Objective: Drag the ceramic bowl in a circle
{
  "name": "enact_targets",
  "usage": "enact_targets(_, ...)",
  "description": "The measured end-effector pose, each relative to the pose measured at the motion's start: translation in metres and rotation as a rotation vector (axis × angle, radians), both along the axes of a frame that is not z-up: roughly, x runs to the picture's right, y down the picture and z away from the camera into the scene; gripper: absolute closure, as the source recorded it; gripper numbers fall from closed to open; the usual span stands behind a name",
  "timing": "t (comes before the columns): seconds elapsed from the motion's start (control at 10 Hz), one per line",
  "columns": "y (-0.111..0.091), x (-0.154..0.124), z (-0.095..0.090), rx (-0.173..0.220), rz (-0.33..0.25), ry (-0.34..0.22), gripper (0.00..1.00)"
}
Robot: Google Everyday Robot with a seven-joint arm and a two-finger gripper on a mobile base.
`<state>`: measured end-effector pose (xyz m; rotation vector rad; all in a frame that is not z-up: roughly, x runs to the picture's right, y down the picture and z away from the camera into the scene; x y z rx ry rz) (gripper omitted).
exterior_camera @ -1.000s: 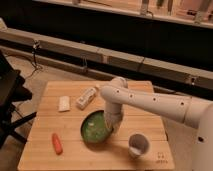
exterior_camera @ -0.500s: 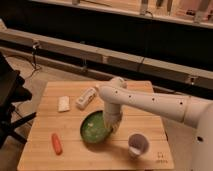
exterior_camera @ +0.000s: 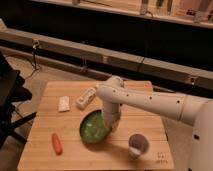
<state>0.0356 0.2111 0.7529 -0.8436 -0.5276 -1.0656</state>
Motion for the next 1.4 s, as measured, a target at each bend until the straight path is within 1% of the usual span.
enact_targets(0.4,-0.005,-0.004,0.003,-0.001,-0.012,0.003,0.99)
enact_targets(0.8,-0.003,-0.019,0.001,0.002,-0.034,-0.007,0.99)
enact_targets(1.0,-0.004,-0.017,0.002,0.002,-0.038,-0.004,0.99)
enact_targets(1.4,-0.003,-0.026,0.002,0.0,-0.054,-0.007,0.99)
